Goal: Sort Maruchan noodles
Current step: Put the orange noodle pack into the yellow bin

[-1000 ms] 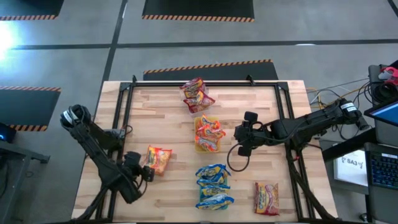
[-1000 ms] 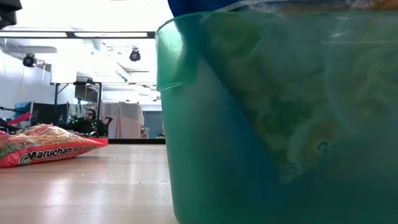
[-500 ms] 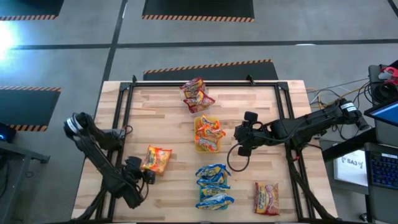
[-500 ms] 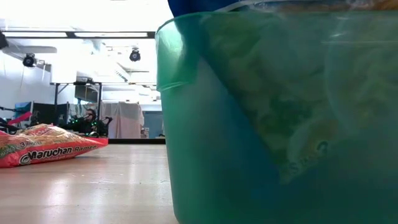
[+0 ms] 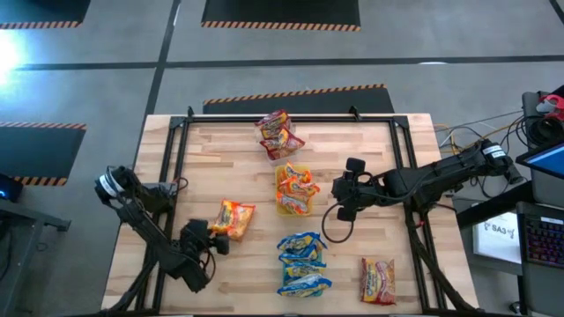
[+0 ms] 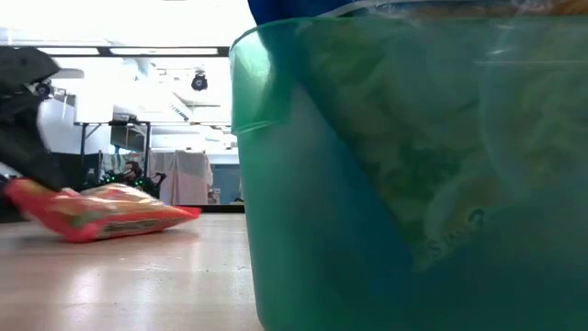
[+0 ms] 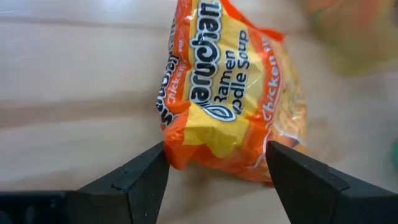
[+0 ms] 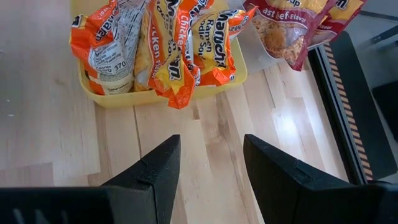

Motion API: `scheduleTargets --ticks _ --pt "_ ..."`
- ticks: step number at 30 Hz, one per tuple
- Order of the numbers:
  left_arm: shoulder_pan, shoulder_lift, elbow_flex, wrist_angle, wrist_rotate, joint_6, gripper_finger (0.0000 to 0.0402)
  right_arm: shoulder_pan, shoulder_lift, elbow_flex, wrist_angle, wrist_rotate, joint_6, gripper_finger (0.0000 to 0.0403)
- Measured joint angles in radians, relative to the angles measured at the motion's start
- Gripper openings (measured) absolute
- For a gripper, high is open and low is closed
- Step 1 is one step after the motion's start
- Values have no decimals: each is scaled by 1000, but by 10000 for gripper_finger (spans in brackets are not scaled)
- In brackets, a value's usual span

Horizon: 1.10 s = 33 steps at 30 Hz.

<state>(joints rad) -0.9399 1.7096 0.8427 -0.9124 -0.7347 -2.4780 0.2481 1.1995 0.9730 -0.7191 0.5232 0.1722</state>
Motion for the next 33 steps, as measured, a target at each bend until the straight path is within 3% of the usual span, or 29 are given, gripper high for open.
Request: scheduleTargets --ticks 13,20,33 --pt "91 0 -132 249 -242 -23 267 0 0 0 0 0 0 167" --pt "153 -3 -166 378 -244 -18 268 0 0 0 0 0 0 167" --pt "273 -6 -169 471 -244 69 268 0 0 0 0 0 0 167"
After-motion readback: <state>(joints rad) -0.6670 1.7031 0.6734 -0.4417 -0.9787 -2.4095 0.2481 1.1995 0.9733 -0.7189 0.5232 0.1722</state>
